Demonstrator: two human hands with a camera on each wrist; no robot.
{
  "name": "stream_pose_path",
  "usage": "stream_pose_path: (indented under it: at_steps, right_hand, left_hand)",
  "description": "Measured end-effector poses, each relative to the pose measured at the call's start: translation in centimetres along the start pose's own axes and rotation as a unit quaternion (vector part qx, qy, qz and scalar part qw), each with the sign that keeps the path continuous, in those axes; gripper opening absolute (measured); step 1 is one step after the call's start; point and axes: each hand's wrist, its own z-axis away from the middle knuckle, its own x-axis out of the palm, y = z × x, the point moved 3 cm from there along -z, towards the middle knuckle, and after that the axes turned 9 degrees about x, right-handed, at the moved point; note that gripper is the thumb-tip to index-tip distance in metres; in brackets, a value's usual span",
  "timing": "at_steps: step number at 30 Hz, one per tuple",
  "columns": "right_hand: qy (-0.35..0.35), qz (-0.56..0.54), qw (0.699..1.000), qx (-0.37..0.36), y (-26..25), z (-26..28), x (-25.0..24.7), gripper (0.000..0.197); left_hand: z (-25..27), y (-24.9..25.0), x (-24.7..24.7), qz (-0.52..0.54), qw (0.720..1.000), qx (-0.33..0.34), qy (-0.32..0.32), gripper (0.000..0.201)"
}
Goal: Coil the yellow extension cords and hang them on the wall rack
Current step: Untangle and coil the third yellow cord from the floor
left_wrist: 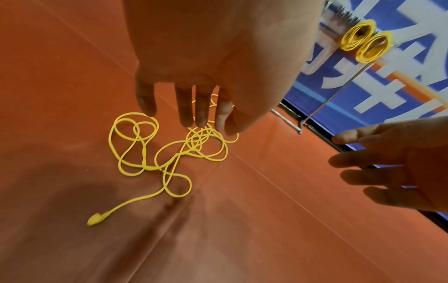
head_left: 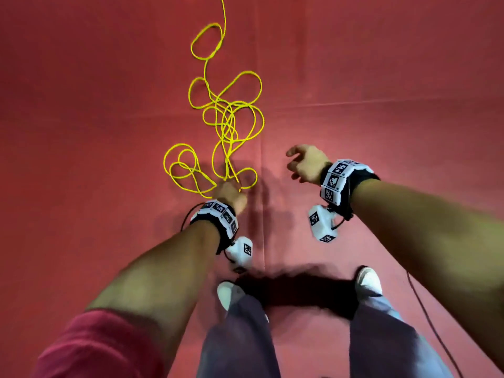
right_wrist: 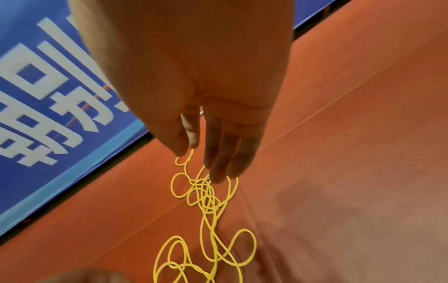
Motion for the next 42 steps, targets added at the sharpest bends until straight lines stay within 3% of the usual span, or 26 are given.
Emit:
stream_pose_path:
  at_steps: [4,10,13,17,20,24,26,28,32,36,40,42]
  right_hand:
    - [-0.013,-0.015,0.999,0.028,9.2,-5.3,2.8,0.028]
    - [-0.045,-0.005,0.997,0.066,20.9,-10.0,8.9,0.028]
    - [-0.050,-0.012,0.997,0.066,24.3,-11.8,12.6,0.029]
    - [-0.020,-0.014,0.998,0.061,27.8,-15.2,17.1,0.030]
    - [0.000,-0.018,0.998,0.059,29.4,-16.8,20.0,0.029]
    - [-0.011,-0.021,0.999,0.031,32.1,-19.6,23.9,0.025]
    - [-0.026,-0.009,1.000,0.006,33.3,-21.7,25.3,0.026]
    - [-0.024,0.010,0.999,-0.019,34.0,-23.7,25.8,0.030]
    - [0.001,0.035,0.996,-0.079,35.0,-27.3,24.7,0.028]
    - [0.033,0.044,0.992,-0.118,36.5,-30.4,22.4,0.025]
    - [0.036,0.012,0.993,-0.111,38.7,-30.7,20.4,0.024]
    - [0.024,0.000,0.994,-0.106,39.8,-30.6,20.1,0.025]
  left_hand:
    - [-3.1,-4.5,8.7,0.021,0.998,-0.057,-0.010,0.041]
    - [-6.8,-12.0,18.1,-0.011,0.995,-0.084,0.057,0.029]
    - [-8.0,-15.4,21.4,-0.027,0.996,-0.079,0.033,0.031]
    - [-10.7,-20.6,25.9,0.047,0.993,-0.097,0.042,0.022]
    - [-12.2,-24.6,29.0,0.075,0.992,-0.098,0.023,0.029]
    - [-15.1,-28.7,31.8,0.031,0.994,-0.099,0.031,0.043]
    - [-16.6,-30.0,32.5,0.016,0.993,-0.110,0.045,0.036]
    - [-18.2,-30.9,32.8,-0.034,0.991,-0.119,0.051,0.037]
    - [-22.4,-32.3,33.8,-0.121,0.981,-0.149,0.027,0.057]
    - [-25.0,-33.8,35.5,-0.203,0.966,-0.162,-0.013,0.050]
    - [-24.8,-34.0,36.1,-0.288,0.947,-0.145,0.008,0.051]
    - [-24.2,-33.4,36.8,-0.263,0.953,-0.147,0.022,0.047]
